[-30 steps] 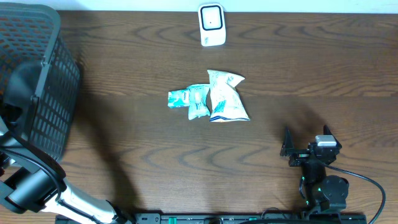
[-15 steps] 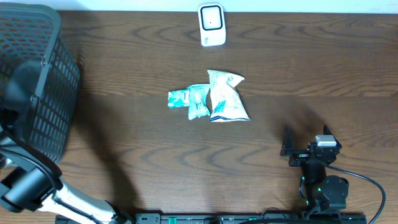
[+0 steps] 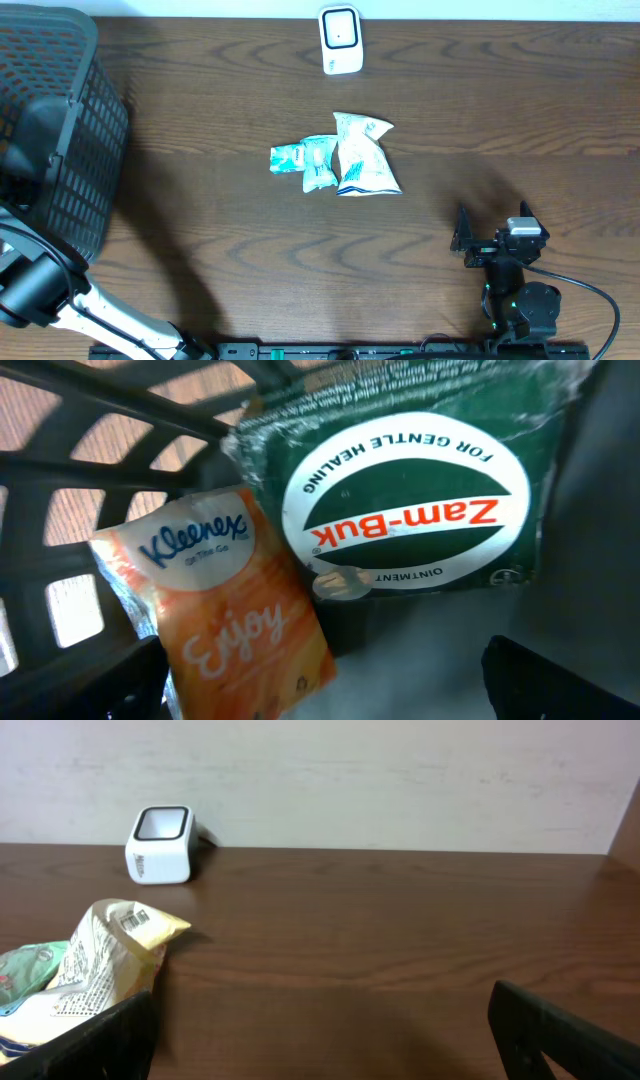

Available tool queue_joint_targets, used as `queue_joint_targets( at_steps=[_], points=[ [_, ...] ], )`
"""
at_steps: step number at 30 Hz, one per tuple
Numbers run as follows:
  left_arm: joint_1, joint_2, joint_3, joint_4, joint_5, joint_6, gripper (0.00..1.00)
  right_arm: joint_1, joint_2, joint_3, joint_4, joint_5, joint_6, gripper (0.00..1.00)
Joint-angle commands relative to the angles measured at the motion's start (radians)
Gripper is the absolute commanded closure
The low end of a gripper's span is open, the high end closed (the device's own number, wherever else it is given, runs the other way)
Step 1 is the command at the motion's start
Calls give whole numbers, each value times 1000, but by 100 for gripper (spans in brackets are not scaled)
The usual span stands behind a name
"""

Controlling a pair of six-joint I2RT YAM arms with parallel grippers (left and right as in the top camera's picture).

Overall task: Scan the item barcode
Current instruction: 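Lower the left gripper into the basket and grasp the orange Kleenex pack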

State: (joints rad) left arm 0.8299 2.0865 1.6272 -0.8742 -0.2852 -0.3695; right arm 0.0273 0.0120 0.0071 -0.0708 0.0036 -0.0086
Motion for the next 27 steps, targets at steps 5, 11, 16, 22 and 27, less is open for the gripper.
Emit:
queue_joint_targets(
  at_steps=[5,11,16,22,27],
  points=[
    [23,65,-6,-8,13,9,14,4,-5,-2,-4,5,-8,1],
    [36,68,-6,-10,13,10,44,4,-5,-2,-4,5,-8,1],
    [38,68,-6,-21,32,10,66,4,-5,-2,-4,5,-8,1],
    [38,65,-6,-25,121,10,93,4,-5,-2,-4,5,-8,1],
    [37,18,-5,-33,223,10,93,4,-5,-2,-4,5,-8,1]
  ],
)
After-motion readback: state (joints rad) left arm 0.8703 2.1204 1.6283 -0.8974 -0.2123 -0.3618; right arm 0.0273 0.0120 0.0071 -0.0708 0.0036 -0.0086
